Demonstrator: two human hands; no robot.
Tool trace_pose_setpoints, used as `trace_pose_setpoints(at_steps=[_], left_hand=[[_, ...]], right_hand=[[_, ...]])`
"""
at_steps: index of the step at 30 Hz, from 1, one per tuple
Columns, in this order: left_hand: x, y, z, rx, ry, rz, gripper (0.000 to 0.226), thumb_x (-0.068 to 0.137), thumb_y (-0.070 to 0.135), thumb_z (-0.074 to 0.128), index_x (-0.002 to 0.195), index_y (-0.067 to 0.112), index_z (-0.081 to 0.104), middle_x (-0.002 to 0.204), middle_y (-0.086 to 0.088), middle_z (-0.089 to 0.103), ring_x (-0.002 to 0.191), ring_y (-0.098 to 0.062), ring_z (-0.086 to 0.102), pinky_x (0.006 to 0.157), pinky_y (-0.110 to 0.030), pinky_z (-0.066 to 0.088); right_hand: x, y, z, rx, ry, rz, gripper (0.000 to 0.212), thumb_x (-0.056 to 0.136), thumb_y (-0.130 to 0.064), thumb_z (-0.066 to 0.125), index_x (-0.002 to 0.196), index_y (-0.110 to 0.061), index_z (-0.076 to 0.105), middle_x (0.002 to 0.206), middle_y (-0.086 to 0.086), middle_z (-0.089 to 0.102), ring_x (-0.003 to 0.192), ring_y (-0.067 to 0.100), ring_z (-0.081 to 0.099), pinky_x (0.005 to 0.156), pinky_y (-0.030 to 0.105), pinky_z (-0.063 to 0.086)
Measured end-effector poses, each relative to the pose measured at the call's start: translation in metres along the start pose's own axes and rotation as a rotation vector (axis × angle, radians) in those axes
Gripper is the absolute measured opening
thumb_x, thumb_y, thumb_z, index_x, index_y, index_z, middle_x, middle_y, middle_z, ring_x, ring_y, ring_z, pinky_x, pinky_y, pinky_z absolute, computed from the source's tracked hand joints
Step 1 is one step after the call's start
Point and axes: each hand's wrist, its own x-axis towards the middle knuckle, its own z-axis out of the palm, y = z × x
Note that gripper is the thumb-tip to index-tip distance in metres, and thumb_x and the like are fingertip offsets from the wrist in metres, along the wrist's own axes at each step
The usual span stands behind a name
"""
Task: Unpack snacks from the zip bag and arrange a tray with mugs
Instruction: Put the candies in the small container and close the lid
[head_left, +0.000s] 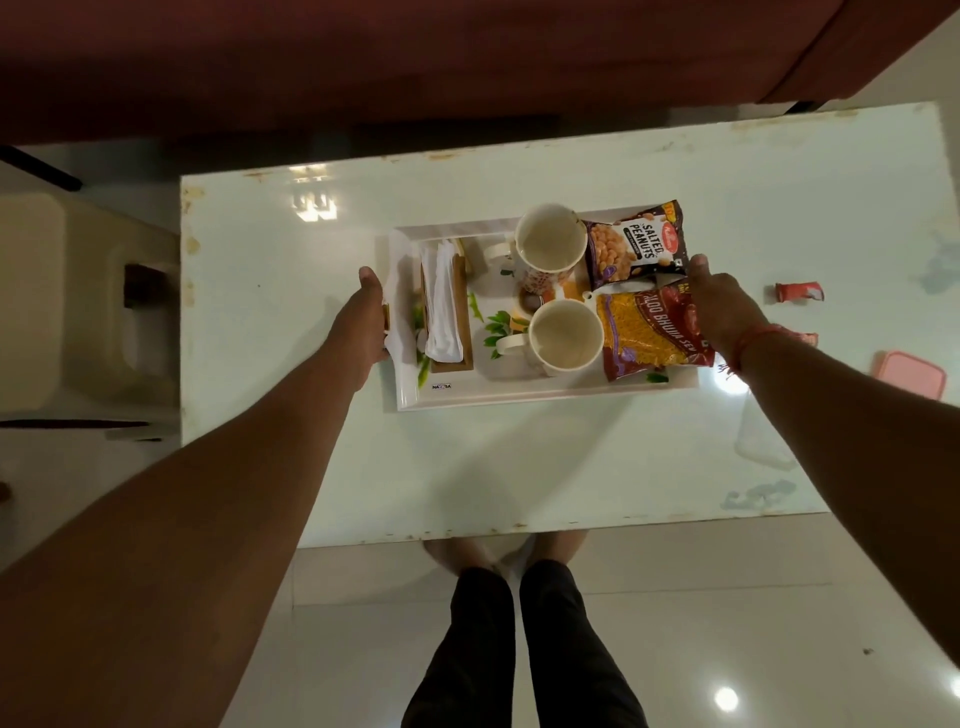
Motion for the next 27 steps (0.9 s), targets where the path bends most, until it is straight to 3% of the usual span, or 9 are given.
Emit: trace_pose_setpoints(at_steps=[2, 5, 10, 13, 18, 23, 27], left_hand=[[0.003, -0.005, -0.006, 0.347, 0.156, 0.243, 0.059, 0.102, 0.052, 0.026, 0.135, 0.01, 0.051, 0.131, -0.015, 0.058, 0.12, -0.033, 0.055, 0.1, -0.042, 0.043], [-0.005, -0.007, -0.011, 0.756, 0.328, 0.665, 0.056, 0.102, 0.047, 0.033, 0.14, 0.008, 0.045, 0.14, -0.019, 0.05, 0.127, -0.037, 0.047, 0.104, -0.046, 0.04], [-0.031, 0.02, 0.023, 1.057, 0.314, 1.1, 0.057, 0.101, 0.048, 0.035, 0.145, 0.013, 0.041, 0.15, -0.015, 0.042, 0.135, -0.034, 0.041, 0.114, -0.047, 0.034], [-0.042, 0.031, 0.059, 1.198, 0.244, 1.16, 0.06, 0.099, 0.053, 0.032, 0.148, 0.018, 0.035, 0.156, -0.011, 0.034, 0.142, -0.032, 0.033, 0.118, -0.05, 0.024], [-0.061, 0.041, 0.132, 1.312, 0.138, 1.212, 0.067, 0.096, 0.058, 0.025, 0.152, 0.023, 0.026, 0.163, -0.009, 0.019, 0.149, -0.031, 0.02, 0.12, -0.053, 0.015], [-0.095, 0.048, 0.22, 1.412, -0.024, 1.337, 0.075, 0.092, 0.063, 0.034, 0.155, 0.024, 0.016, 0.165, -0.012, 0.006, 0.151, -0.034, 0.007, 0.12, -0.056, 0.01], [-0.103, 0.05, 0.289, 1.488, -0.053, 1.398, 0.074, 0.092, 0.053, 0.044, 0.155, 0.023, 0.019, 0.164, -0.012, 0.01, 0.151, -0.032, 0.011, 0.121, -0.051, 0.009]], right_hand=[[-0.008, 0.004, -0.001, -0.072, 0.122, -0.049, 0.083, 0.092, -0.074, 0.025, 0.145, -0.012, 0.039, 0.142, 0.019, 0.051, 0.125, 0.037, 0.054, 0.102, 0.047, 0.045], [-0.024, 0.014, -0.007, -0.179, 0.214, -0.138, 0.077, 0.096, -0.066, 0.03, 0.144, -0.007, 0.037, 0.143, 0.024, 0.045, 0.127, 0.041, 0.05, 0.103, 0.052, 0.045], [-0.042, 0.019, -0.014, -0.403, 0.239, -0.263, 0.064, 0.102, -0.052, 0.034, 0.142, -0.002, 0.039, 0.137, 0.029, 0.046, 0.125, 0.045, 0.046, 0.101, 0.049, 0.039], [-0.039, 0.026, -0.016, -0.479, 0.262, -0.341, 0.064, 0.101, -0.052, 0.035, 0.141, -0.003, 0.04, 0.135, 0.028, 0.048, 0.123, 0.044, 0.045, 0.099, 0.049, 0.04], [-0.024, 0.044, -0.035, -0.582, 0.245, -0.43, 0.077, 0.095, -0.067, 0.023, 0.149, -0.012, 0.033, 0.153, 0.019, 0.037, 0.141, 0.04, 0.032, 0.112, 0.055, 0.032], [-0.011, 0.071, -0.074, -0.71, 0.201, -0.442, 0.066, 0.099, -0.057, 0.032, 0.155, -0.023, 0.023, 0.164, 0.01, 0.017, 0.15, 0.035, 0.016, 0.118, 0.055, 0.02], [0.006, 0.096, -0.116, -0.703, 0.243, -0.433, 0.053, 0.096, -0.039, 0.052, 0.144, -0.019, 0.041, 0.152, 0.014, 0.037, 0.139, 0.038, 0.035, 0.11, 0.051, 0.033]])
